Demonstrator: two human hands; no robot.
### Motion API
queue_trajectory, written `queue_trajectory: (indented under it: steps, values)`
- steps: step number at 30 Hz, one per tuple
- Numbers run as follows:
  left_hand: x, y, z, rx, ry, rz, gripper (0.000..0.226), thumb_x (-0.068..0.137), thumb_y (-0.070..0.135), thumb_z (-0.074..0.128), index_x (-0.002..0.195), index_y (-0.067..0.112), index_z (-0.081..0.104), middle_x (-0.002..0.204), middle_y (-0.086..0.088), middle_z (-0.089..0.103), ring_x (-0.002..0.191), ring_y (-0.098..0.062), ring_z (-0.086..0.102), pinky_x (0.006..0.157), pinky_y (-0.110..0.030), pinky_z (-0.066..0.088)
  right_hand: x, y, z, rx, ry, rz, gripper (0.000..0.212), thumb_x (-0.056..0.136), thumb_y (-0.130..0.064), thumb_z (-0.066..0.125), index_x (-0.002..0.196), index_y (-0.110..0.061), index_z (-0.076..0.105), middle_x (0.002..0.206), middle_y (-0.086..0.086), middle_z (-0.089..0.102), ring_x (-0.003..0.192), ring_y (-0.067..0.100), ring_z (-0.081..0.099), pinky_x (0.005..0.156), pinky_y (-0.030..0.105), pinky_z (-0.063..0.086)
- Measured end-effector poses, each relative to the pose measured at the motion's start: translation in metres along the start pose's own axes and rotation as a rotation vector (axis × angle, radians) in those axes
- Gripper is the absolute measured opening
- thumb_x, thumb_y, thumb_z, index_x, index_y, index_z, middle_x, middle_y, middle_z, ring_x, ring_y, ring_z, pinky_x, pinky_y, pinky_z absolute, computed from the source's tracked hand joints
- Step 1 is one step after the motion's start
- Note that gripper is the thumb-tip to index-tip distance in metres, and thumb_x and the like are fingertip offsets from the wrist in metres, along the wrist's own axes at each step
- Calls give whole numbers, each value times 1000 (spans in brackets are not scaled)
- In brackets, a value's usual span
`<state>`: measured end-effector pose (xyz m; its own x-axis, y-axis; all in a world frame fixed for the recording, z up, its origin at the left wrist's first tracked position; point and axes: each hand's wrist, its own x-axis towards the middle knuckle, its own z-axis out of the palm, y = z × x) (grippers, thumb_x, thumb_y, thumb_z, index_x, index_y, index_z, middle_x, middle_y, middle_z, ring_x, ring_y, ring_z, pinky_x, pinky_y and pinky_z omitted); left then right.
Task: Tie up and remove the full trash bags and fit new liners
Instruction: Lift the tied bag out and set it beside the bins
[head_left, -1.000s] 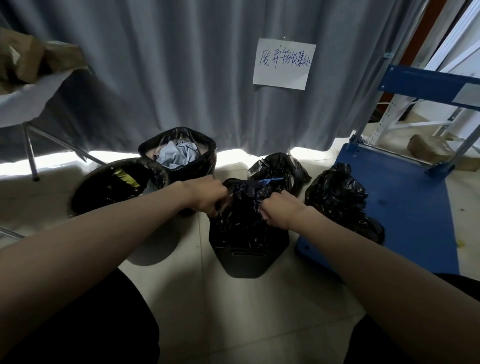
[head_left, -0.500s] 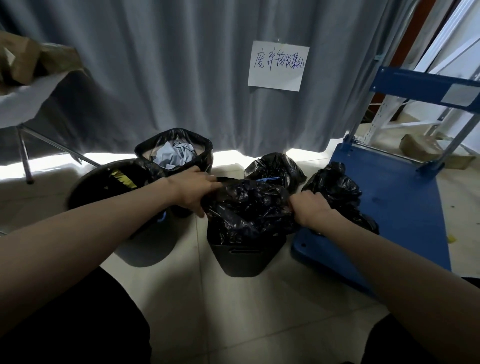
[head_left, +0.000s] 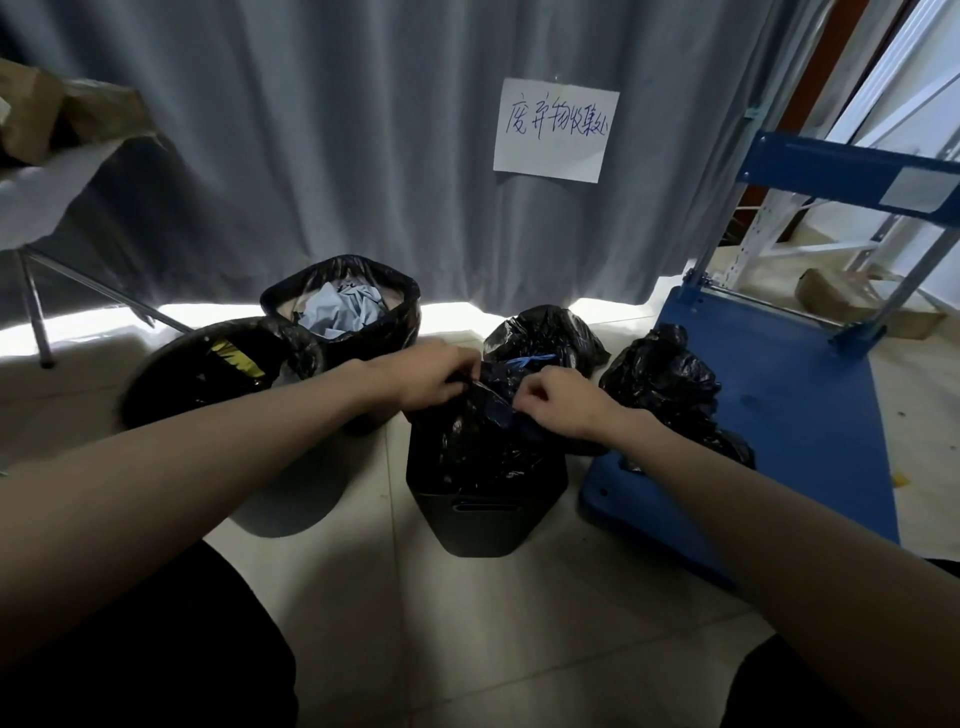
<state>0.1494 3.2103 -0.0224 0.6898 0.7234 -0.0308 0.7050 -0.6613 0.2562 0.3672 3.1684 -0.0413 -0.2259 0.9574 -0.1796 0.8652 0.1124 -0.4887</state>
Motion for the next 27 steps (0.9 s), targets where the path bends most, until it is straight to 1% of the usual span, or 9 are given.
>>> queue_trajectory:
  steps: [3, 6, 8, 12, 17, 19, 21, 23, 27]
  values:
    - [2, -5, -7, -103, 71, -53, 15, 86, 8, 56, 99, 15, 57, 86, -3, 67, 79, -21, 59, 78, -33, 47, -3, -13, -2, 150, -39, -13, 51, 76, -72, 56, 74, -22, 68, 73, -1, 64, 71, 13, 59, 70, 33, 48]
    - [3, -7, -10, -106, 62, -81, 14, 87, 9, 57, 101, 12, 58, 86, -5, 67, 79, -21, 59, 78, -35, 47, 1, -12, 0, 162, -4, -89, 26, 78, -43, 78, 83, -20, 65, 70, -3, 58, 63, 9, 52, 66, 26, 43]
    - [2, -8, -11, -106, 23, -104, 15, 88, 9, 57, 103, 10, 55, 87, -5, 64, 81, -22, 58, 76, -35, 46, 3, -9, -1, 177, 56, -95, 15, 82, -24, 77, 83, -16, 65, 71, 2, 56, 64, 11, 50, 66, 24, 42]
    - [-2, -7, -15, -135, 12, -115, 32, 81, 16, 71, 105, 13, 50, 85, 2, 59, 79, -18, 57, 69, -29, 45, 4, -6, -7, 254, 106, -55, 28, 91, -21, 68, 70, -7, 55, 63, 5, 45, 59, 12, 40, 53, 12, 33]
    - [-2, 2, -19, -169, 130, -39, 40, 78, 21, 73, 107, 22, 45, 84, 3, 63, 74, -10, 59, 67, -28, 49, 6, -7, -8, 439, 89, -24, 20, 92, -33, 65, 85, -15, 59, 65, -2, 51, 58, 7, 44, 60, 21, 36]
    - [-1, 6, -20, -191, 160, -13, 36, 79, 22, 70, 104, 26, 45, 83, 6, 64, 73, -6, 59, 67, -28, 49, 4, -9, -8, 536, 91, -32, 30, 85, -42, 71, 95, -18, 55, 75, 2, 62, 64, 7, 54, 64, 22, 43]
    - [-1, 7, -22, -180, 173, 10, 29, 81, 24, 68, 101, 26, 48, 84, 9, 62, 75, -2, 58, 68, -26, 48, -1, -10, -11, 565, 93, -53, 44, 77, -35, 81, 102, -15, 50, 69, -3, 59, 58, 6, 53, 55, 16, 42]
    - [-2, 6, -23, -139, 182, 28, 22, 82, 26, 66, 97, 24, 50, 82, 12, 58, 75, 1, 55, 67, -25, 43, -3, -9, -12, 438, 126, -80, 47, 76, -21, 82, 104, -12, 46, 65, -5, 52, 57, 9, 48, 51, 15, 39]
    - [-5, 9, -22, -43, 214, 43, 6, 87, 26, 58, 87, 22, 53, 73, 13, 50, 69, -4, 49, 62, -26, 35, -2, -2, -11, 137, 241, -69, 36, 78, -20, 71, 97, -18, 40, 78, -3, 51, 74, 22, 52, 68, 41, 45]
